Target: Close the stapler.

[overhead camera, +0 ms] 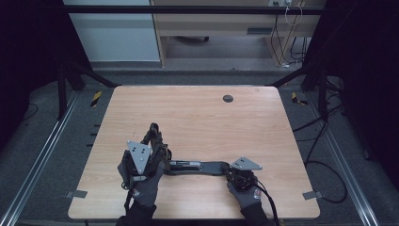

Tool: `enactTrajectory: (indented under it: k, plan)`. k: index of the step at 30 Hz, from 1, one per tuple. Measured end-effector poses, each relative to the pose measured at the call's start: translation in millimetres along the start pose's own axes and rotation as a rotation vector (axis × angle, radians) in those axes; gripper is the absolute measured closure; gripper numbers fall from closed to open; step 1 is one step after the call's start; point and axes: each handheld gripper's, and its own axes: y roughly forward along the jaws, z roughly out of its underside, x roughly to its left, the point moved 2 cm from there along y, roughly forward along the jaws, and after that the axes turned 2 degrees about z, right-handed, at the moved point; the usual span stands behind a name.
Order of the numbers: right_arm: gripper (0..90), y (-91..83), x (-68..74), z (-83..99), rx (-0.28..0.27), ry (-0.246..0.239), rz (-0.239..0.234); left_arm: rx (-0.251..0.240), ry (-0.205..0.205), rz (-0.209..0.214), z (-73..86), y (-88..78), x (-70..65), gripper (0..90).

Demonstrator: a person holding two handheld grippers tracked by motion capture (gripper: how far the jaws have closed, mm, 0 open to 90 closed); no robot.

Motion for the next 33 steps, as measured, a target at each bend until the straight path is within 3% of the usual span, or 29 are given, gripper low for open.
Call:
enactTrajectory:
  k: [3, 6, 11, 12, 13, 14, 15, 17, 18, 19, 20, 24, 25, 31, 33]
  plan:
    - [90.0, 0.0, 0.0, 0.0, 0.0, 0.0, 0.0, -0.003, 0.032, -0.01, -0.4, 0.9, -5.9, 66.3]
    - [90.0, 0.0, 0.1, 0.0, 0.0, 0.004, 0.0, -0.007, 0.099, -0.022, -0.8, 2.9, -18.9, 66.4]
    - [90.0, 0.0, 0.1, 0.1, 0.0, 0.007, 0.002, -0.01, 0.176, -0.037, -0.3, 5.6, -35.3, 66.5]
    - [90.0, 0.0, 0.1, 0.1, 0.0, 0.007, 0.002, -0.01, 0.176, -0.037, -0.3, 5.6, -35.3, 66.4]
    - [90.0, -0.1, 0.0, 0.1, 0.001, 0.009, -0.001, -0.013, 0.225, -0.041, 0.6, 7.0, -44.1, 66.4]
    - [90.0, -0.1, 0.0, 0.1, 0.001, 0.009, -0.001, -0.013, 0.225, -0.041, 0.6, 7.0, -44.1, 66.4]
    - [90.0, -0.1, 0.0, 0.1, 0.0, 0.009, -0.001, -0.012, 0.271, -0.043, 1.8, 8.6, -52.9, 66.3]
    - [90.0, -0.1, 0.0, 0.1, 0.0, 0.009, -0.001, -0.01, 0.294, -0.043, 2.5, 9.3, -57.2, 66.2]
    - [90.0, -0.1, -0.1, 0.1, 0.0, 0.012, -0.001, -0.008, 0.336, -0.046, 3.9, 10.8, -65.0, 66.2]
    - [90.0, -0.1, -0.1, 0.1, 0.0, 0.012, -0.001, -0.008, 0.336, -0.046, 3.9, 10.8, -65.0, 66.1]
    - [90.0, -0.2, -0.1, 0.1, 0.0, 0.014, -0.003, -0.008, 0.376, -0.041, 5.9, 12.4, -72.3, 65.9]
    - [90.0, -0.3, -0.2, 0.2, 0.0, 0.016, -0.006, -0.004, 0.46, -0.037, 11.1, 15.4, -88.2, 65.3]
    - [90.0, -0.3, -0.2, 0.2, 0.0, 0.016, -0.006, -0.004, 0.46, -0.037, 11.1, 15.4, -88.2, 65.3]
    - [90.0, -0.6, 0.1, 0.1, 0.001, 0.021, -0.009, -0.006, 0.577, -0.041, 21.5, 20.1, -109.7, 65.0]
    - [90.0, -0.5, 0.0, 0.1, 0.001, 0.019, -0.008, -0.01, 0.59, -0.041, 23.1, 21.0, -112.3, 64.7]
